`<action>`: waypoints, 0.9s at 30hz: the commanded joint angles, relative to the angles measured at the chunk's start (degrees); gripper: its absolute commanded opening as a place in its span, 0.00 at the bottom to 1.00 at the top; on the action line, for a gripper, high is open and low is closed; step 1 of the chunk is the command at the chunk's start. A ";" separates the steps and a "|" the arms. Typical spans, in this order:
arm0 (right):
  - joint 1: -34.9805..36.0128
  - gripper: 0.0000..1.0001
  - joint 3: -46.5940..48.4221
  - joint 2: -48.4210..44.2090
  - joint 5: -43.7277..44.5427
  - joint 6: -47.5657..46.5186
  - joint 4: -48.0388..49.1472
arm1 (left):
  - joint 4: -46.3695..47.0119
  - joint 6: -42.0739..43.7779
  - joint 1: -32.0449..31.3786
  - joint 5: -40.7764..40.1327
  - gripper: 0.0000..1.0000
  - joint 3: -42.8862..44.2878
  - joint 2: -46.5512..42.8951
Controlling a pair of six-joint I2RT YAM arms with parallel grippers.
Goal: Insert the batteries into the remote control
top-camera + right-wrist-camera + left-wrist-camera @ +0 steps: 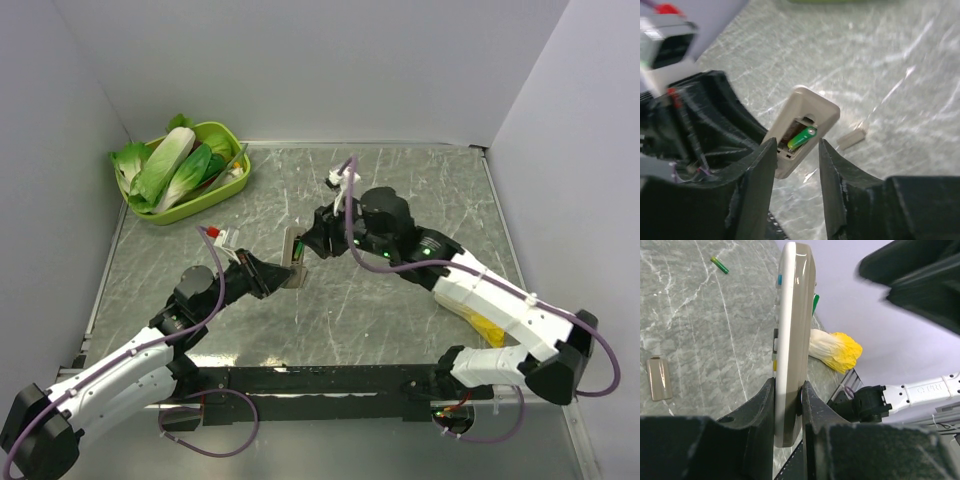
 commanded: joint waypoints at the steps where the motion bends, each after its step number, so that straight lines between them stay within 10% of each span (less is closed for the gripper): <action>1: -1.87 0.51 -1.99 -6.52 -5.78 -15.14 6.56 | 4.15 0.26 1.10 3.82 0.01 2.77 -0.69; 13: -8.82 0.56 -12.00 -11.98 -32.77 -39.49 12.54 | 9.77 -1.85 2.51 12.44 0.01 4.17 0.18; 27: -8.91 0.48 -16.93 -14.79 -36.12 -41.26 25.38 | 10.92 -1.68 2.51 14.82 0.01 5.49 0.27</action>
